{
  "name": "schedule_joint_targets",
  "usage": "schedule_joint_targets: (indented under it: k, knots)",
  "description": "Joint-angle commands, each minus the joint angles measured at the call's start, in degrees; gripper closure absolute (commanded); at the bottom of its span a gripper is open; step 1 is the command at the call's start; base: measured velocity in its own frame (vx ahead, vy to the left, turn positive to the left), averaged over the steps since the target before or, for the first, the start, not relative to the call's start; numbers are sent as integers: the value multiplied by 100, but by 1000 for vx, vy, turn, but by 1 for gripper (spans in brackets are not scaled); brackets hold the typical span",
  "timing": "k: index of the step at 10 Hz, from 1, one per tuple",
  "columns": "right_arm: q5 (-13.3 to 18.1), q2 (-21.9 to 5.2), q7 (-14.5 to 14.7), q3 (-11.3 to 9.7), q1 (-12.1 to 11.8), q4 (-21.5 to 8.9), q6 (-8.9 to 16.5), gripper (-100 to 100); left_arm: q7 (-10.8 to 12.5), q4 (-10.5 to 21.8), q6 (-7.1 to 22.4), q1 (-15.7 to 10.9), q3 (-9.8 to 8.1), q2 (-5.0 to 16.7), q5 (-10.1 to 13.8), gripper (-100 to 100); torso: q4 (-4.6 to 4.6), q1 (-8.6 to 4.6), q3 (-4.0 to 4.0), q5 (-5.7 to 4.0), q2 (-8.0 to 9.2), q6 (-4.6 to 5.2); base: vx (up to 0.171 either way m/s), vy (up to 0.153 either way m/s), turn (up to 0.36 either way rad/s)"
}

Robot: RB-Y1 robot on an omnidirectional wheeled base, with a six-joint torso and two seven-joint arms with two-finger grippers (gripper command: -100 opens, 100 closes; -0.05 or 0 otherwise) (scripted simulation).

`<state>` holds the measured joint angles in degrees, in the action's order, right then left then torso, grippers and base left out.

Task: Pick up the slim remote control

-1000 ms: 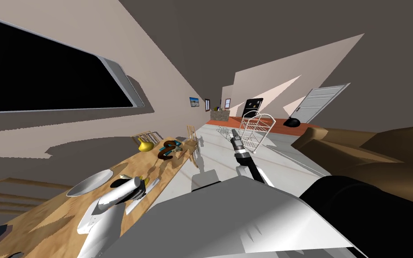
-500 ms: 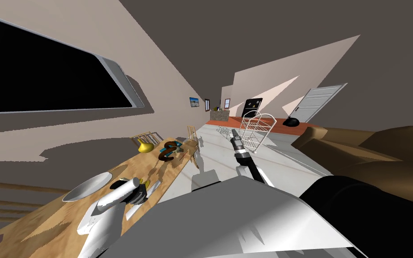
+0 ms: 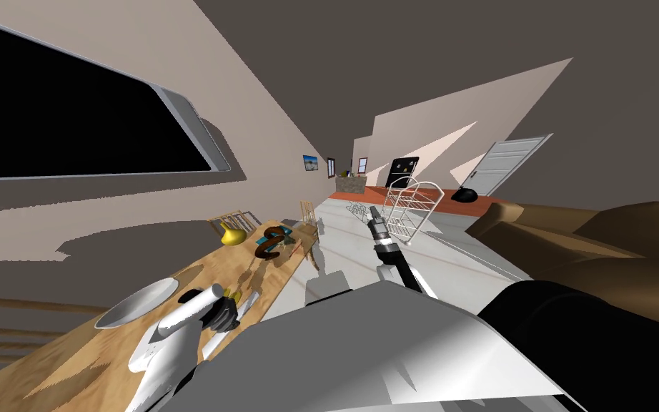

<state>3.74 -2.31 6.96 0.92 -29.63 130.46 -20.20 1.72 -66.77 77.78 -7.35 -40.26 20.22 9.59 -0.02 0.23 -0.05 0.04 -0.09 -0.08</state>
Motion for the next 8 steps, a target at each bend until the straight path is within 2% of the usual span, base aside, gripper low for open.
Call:
schedule_joint_targets:
  k: [1,3,4,5,6,8]
  knots:
    - [0,0,0,0,0,0,0,0,32,79,231,-17,-57,-48,17,-100,0,0,0,0,0,0,46,72,-5]
    - [0,0,0,0,0,0,0,0,48,256,395,-37,-110,-84,39,-100,0,15,0,3,0,-1,48,109,-7]
    - [0,-1,0,1,0,0,0,0,52,138,355,-15,-86,-100,24,-100,0,22,-1,5,-1,-1,23,55,-9]
    - [0,0,0,0,0,0,0,0,62,132,385,-11,-88,-109,23,0,1,4,3,2,7,0,4,10,0]
    - [0,0,0,0,0,0,0,0,79,281,182,2,-20,-154,16,-100,3,-12,7,-2,13,0,15,20,22]
    - [0,0,0,0,0,0,0,0,93,392,32,12,30,-189,11,-100,2,-14,6,-3,12,0,16,17,17]
